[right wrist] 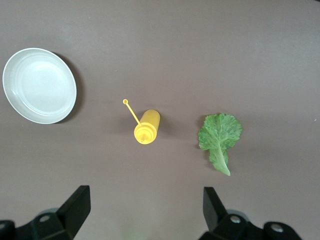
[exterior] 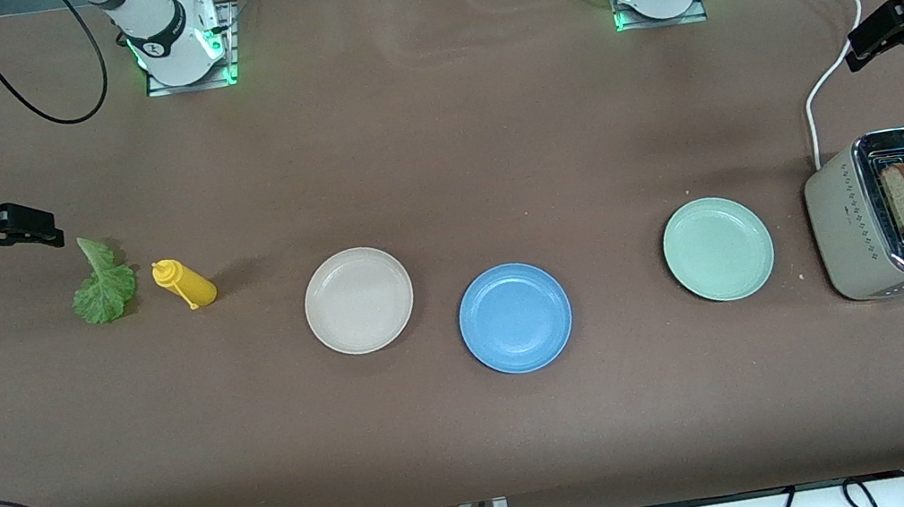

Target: Make sandwich in blue plate with both arms

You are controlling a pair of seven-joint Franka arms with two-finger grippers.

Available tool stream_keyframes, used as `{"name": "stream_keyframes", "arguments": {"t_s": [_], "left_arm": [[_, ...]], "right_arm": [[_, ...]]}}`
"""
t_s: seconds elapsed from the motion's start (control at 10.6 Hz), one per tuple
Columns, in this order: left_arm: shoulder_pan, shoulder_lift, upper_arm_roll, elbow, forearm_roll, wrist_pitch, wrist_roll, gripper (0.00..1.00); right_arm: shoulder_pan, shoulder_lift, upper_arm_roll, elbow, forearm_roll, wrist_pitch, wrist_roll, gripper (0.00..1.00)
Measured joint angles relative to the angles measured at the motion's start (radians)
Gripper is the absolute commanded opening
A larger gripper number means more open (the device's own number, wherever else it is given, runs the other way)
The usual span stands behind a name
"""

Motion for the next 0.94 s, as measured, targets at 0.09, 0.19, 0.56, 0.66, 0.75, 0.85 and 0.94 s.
{"name": "stream_keyframes", "arguments": {"t_s": [0.09,0.19,0.56,0.66,0.75,0.85,0.94], "left_arm": [[0.000,0.000,0.000,0.000,0.000,0.000,0.000,1.00],[0.000,0.000,0.000,0.000,0.000,0.000,0.000,1.00],[0.000,0.000,0.000,0.000,0.000,0.000,0.000,1.00],[0.000,0.000,0.000,0.000,0.000,0.000,0.000,1.00],[0.000,0.000,0.000,0.000,0.000,0.000,0.000,1.00],[0.000,0.000,0.000,0.000,0.000,0.000,0.000,1.00],[0.000,0.000,0.000,0.000,0.000,0.000,0.000,1.00]], "right_arm": [[0.000,0.000,0.000,0.000,0.000,0.000,0.000,1.00],[0.001,0.000,0.000,0.000,0.001,0.000,0.000,1.00],[0.001,0.000,0.001,0.008,0.002,0.000,0.000,1.00],[0.001,0.000,0.001,0.010,0.002,0.000,0.000,1.00],[0.001,0.000,0.001,0.011,0.002,0.000,0.000,1.00],[0.001,0.000,0.001,0.011,0.002,0.000,0.000,1.00],[0.001,0.000,0.000,0.011,0.002,-0.001,0.000,1.00]]}}
